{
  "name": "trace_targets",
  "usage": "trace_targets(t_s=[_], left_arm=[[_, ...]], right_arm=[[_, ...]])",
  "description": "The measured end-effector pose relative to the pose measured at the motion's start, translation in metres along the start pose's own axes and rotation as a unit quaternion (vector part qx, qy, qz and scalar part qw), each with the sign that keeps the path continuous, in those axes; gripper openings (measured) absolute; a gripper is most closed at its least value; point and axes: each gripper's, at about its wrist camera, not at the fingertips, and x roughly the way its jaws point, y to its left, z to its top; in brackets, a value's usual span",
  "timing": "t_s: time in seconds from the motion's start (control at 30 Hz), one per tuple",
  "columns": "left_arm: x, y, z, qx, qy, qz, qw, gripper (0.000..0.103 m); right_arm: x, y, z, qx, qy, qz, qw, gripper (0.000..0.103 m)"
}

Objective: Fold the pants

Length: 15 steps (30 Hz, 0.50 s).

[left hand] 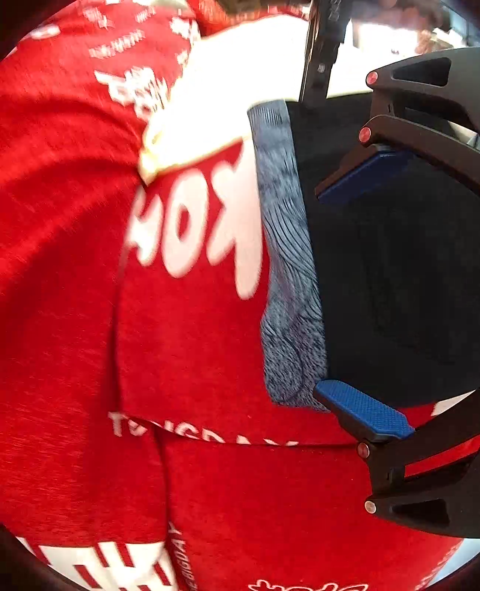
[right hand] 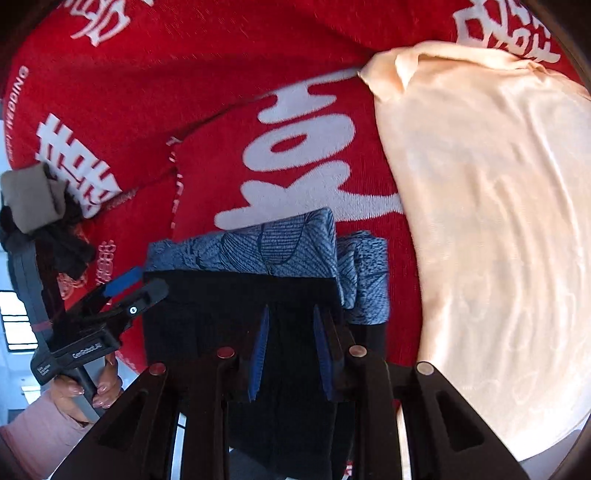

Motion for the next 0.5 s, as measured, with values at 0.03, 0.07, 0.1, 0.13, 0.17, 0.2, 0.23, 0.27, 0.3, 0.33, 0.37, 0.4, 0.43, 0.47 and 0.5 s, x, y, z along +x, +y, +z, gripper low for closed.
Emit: trace_targets(t_s=[0.03, 0.07, 0.1, 0.13, 0.17, 0.2, 0.23, 0.27, 0.3, 0.33, 0.37, 0.4, 0.43, 0.47, 0.5], left_arm=[[0.009, 0.003, -0.001, 0.003, 0.007, 0.018, 0.9998, 0.098], [0.013, 0.007, -0.001, -0.003, 0.008, 0.015, 0.9999, 0.101], [0.014, 0.01, -0.001, -0.014, 0.01, 0.012, 0.9998, 0.102], [0.015, 0.013, 0.0, -0.024, 0.015, 0.009, 0.9996, 0.102], [0.013, 0.015, 0.001, -0.033, 0.02, 0.014, 0.9992, 0.102], [0.011, 0.015, 0.0, -0.034, 0.024, 0.02, 0.999, 0.102], [0.01, 0.015, -0.001, -0.035, 0.029, 0.025, 0.9986, 0.102], [0.006, 0.014, -0.002, -0.038, 0.036, 0.032, 0.9981, 0.102], [0.007, 0.011, -0.001, -0.039, 0.041, 0.037, 0.9977, 0.102], [0.005, 0.01, -0.003, -0.037, 0.045, 0.045, 0.9973, 0.102], [0.003, 0.008, -0.006, -0.032, 0.049, 0.053, 0.9969, 0.102], [0.0, 0.006, -0.009, -0.027, 0.054, 0.062, 0.9962, 0.102], [-0.003, 0.005, -0.011, -0.025, 0.058, 0.069, 0.9957, 0.102], [-0.008, 0.004, -0.015, -0.025, 0.063, 0.071, 0.9952, 0.102], [-0.012, 0.003, -0.017, -0.028, 0.067, 0.068, 0.995, 0.102]], right_arm=[[0.006, 0.0, 0.003, 0.0, -0.001, -0.006, 1.0, 0.025], [0.008, -0.001, 0.004, 0.001, -0.004, -0.004, 1.0, 0.025], [0.009, -0.001, 0.006, 0.002, -0.01, -0.003, 1.0, 0.025], [0.008, -0.001, 0.006, 0.001, -0.011, -0.004, 1.0, 0.025], [0.008, 0.0, 0.006, 0.0, -0.009, -0.006, 1.0, 0.025], [0.006, 0.0, 0.005, -0.001, -0.008, -0.007, 1.0, 0.025], [0.004, 0.001, 0.004, -0.001, -0.006, -0.008, 1.0, 0.025], [0.002, 0.001, 0.003, 0.0, -0.002, -0.01, 1.0, 0.025], [-0.001, 0.002, 0.001, 0.004, 0.004, -0.013, 1.0, 0.028], [-0.004, 0.002, -0.002, 0.007, 0.008, -0.017, 1.0, 0.028], [-0.009, 0.002, -0.004, 0.008, 0.012, -0.025, 1.0, 0.028], [-0.014, 0.003, -0.008, 0.008, 0.015, -0.035, 0.999, 0.029], [-0.02, 0.003, -0.012, 0.009, 0.018, -0.045, 0.999, 0.03], [-0.025, 0.002, -0.016, 0.011, 0.02, -0.049, 0.999, 0.035], [-0.03, 0.001, -0.021, 0.015, 0.023, -0.053, 0.998, 0.038]])
